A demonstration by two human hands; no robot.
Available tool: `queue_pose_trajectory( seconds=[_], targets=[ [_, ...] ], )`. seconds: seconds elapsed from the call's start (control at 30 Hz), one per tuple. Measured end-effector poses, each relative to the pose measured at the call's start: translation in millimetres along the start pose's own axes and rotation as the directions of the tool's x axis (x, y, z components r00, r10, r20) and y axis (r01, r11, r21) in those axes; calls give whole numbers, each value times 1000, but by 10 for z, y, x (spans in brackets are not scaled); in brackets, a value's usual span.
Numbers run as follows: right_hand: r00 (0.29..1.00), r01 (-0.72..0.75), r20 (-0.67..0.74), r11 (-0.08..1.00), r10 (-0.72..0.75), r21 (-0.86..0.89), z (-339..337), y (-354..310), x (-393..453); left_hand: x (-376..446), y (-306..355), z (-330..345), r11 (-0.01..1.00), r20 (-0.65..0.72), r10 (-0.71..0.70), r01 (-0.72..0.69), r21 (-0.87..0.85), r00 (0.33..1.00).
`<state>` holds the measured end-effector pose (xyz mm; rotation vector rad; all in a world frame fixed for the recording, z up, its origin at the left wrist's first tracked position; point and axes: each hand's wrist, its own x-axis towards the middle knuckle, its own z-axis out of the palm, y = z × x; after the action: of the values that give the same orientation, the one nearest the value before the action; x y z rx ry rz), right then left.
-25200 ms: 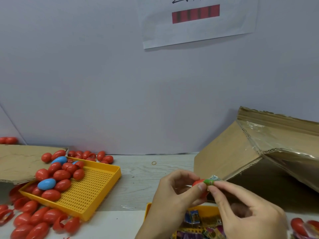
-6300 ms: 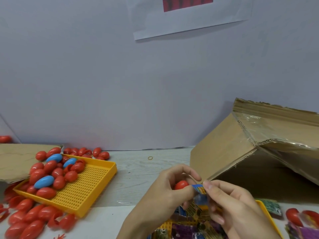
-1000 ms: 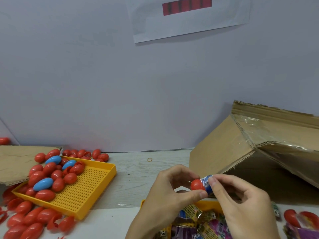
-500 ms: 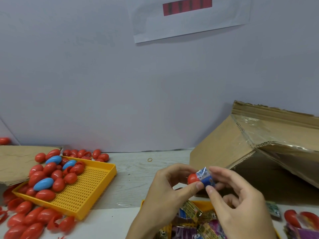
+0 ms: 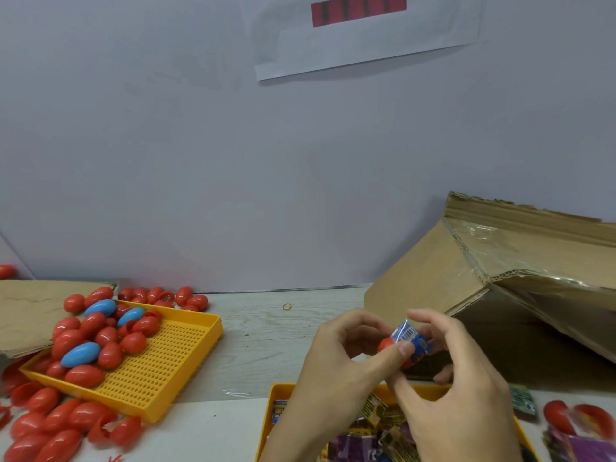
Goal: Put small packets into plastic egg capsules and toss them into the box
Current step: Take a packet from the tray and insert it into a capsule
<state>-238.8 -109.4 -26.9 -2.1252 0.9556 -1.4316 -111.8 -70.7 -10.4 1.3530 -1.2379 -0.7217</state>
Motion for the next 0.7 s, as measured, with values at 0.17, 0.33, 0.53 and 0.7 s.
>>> queue_pose_trajectory(
  seconds=[0.17,0.33,0.53,0.7],
  targets=[
    [999,19,-35,1000,-19,1,2,-15,-10,4,-15,-1,999,1,-18,18,-44,1000],
    [999,23,-31,1000,-22,19,-4,0,-15,0,-57,-22,995,52,-77,80,-59,996],
    [1000,18,21,999,-19,32,4,17,-15,-1,-66,-45,991,72,-126,122,60,989],
    [999,12,32,999,-13,53,7,36,-32,-15,-10,-14,988,130,-153,153,12,980]
  ],
)
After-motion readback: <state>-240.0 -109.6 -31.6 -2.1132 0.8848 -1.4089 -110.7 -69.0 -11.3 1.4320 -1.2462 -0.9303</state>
